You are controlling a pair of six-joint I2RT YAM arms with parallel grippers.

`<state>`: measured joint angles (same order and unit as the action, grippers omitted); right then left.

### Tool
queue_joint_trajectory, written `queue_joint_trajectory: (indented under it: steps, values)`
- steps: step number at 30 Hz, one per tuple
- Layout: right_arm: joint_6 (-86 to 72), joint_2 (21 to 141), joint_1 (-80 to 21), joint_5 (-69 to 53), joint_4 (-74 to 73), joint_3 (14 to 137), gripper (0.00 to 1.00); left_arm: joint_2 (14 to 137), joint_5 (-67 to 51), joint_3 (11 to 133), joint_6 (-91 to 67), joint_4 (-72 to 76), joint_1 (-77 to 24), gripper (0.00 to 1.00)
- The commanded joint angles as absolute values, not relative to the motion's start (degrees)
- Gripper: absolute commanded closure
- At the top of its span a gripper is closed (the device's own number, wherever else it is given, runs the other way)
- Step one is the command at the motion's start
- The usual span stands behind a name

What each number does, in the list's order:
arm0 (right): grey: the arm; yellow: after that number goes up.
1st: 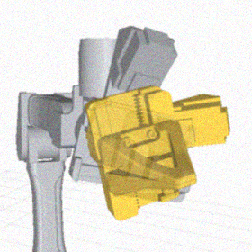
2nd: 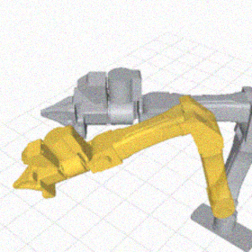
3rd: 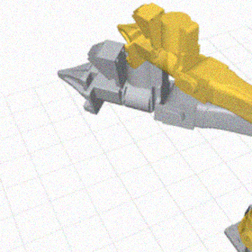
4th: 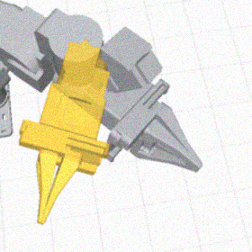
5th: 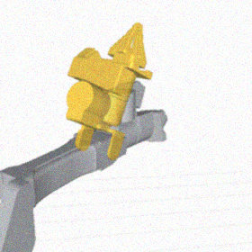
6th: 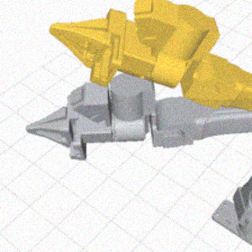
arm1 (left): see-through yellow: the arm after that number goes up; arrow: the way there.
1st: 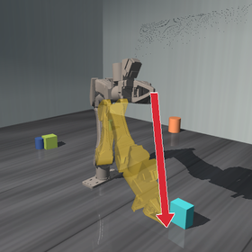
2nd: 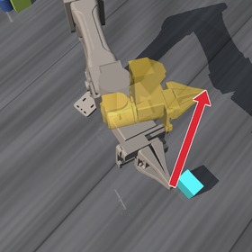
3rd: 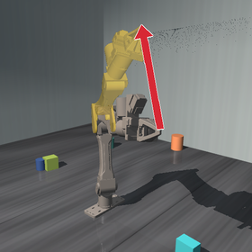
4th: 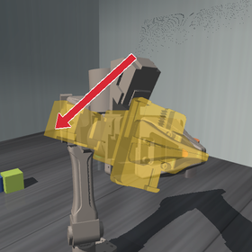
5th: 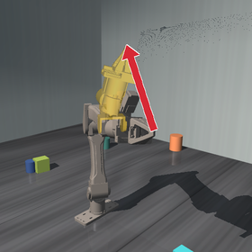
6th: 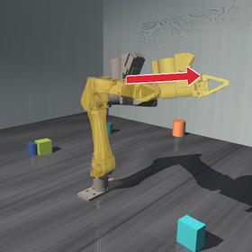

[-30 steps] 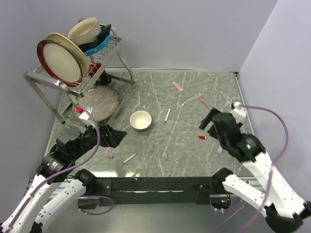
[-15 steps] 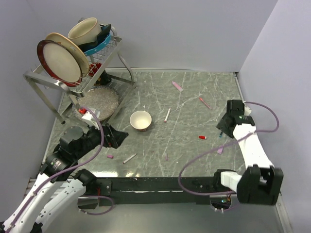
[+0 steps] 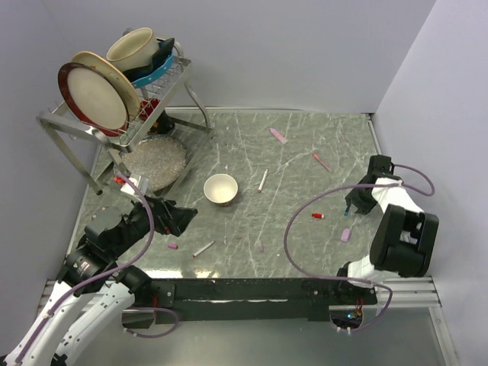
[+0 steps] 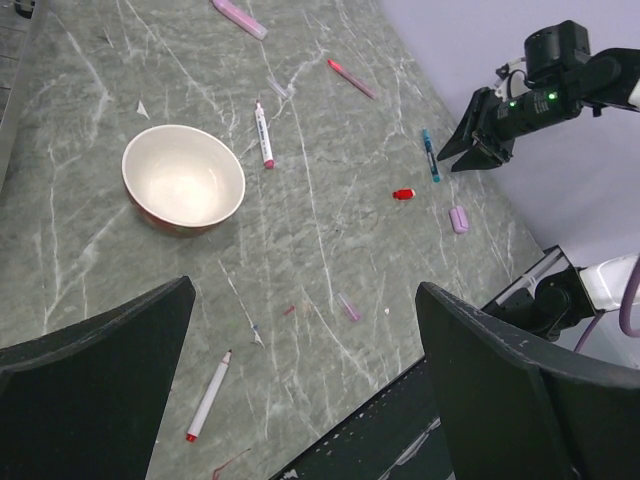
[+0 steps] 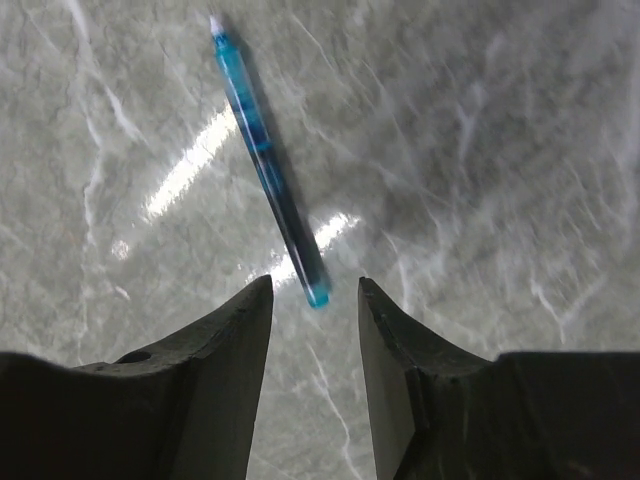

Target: Insert the pens into the pen caps

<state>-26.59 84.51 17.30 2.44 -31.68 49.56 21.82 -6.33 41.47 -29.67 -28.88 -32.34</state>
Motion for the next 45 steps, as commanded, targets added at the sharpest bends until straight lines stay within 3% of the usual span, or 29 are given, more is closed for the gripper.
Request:
queue_joint_trajectory:
  steps: [1, 6, 16, 18, 22, 34, 40, 45]
  values:
    - [-23.8, 88.0, 17.6, 0.2, -28.5, 53.5, 0.53, 21.3, -5.9, 41.4, -29.4, -26.3, -32.5, 0.0]
    - [-23.6, 90.9, 17.6, 0.2, -28.2, 54.4, 0.55, 21.0, -6.0, 41.6, -29.3, -26.3, -32.4, 0.01]
    - [-23.3, 96.9, 15.6, 6.0, -29.6, 55.5, 0.68, 19.0, -6.1, 41.0, -28.4, -25.5, -32.4, 0.01]
    - [-23.1, 97.8, 15.1, 5.6, -29.3, 55.9, 0.74, 18.8, -5.8, 41.0, -28.5, -25.5, -32.4, 0.01]
    - [-22.8, 95.5, 12.8, 4.2, -29.3, 56.6, 1.0, 18.3, -6.9, 41.2, -28.4, -25.2, -32.4, 0.01]
    - [-25.1, 78.2, 0.4, 9.2, -38.8, 64.2, 1.0, 26.4, -10.3, 48.4, -37.6, -28.7, -32.4, 0.08]
    - [-28.1, 65.0, -8.4, -4.4, -36.3, 60.1, 1.0, 27.5, -13.6, 47.4, -39.2, -26.2, -32.4, 0.12]
    - [-40.3, 53.2, -19.7, -13.4, -24.6, 54.2, 1.0, 29.4, -25.4, 43.7, -41.7, -17.6, -32.4, 0.15]
